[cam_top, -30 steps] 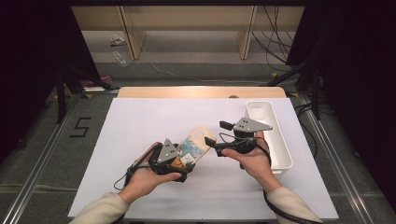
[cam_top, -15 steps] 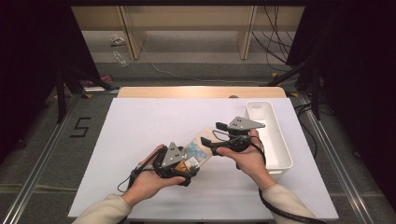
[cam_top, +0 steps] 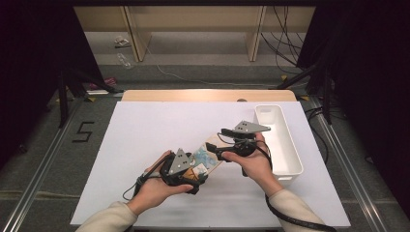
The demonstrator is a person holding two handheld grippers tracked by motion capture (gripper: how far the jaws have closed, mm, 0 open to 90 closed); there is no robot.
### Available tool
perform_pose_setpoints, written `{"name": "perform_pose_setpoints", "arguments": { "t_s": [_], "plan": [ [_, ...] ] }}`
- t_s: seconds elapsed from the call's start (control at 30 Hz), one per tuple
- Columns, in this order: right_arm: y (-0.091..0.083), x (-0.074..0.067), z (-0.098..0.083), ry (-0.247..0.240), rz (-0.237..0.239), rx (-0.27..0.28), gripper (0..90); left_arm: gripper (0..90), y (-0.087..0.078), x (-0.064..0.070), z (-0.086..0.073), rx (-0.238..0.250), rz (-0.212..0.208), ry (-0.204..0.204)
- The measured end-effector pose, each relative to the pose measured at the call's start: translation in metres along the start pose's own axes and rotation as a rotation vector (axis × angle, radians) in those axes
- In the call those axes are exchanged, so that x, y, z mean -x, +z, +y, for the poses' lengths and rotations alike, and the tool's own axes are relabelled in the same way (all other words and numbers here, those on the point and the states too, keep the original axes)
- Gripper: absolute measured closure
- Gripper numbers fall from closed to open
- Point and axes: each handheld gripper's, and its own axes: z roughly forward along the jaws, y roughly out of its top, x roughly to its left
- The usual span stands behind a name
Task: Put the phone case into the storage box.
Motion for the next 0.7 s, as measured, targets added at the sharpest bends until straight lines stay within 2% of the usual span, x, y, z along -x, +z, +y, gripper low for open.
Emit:
{"name": "perform_pose_setpoints", "arguments": {
  "t_s": [0.7],
  "plan": [
    [0.0085,0.0009,-0.0019,0.045,0.015,-0.020,25.6,11.4,0.0003,0.0006,0.0002,0.003,0.001,0.003]
  ]
}}
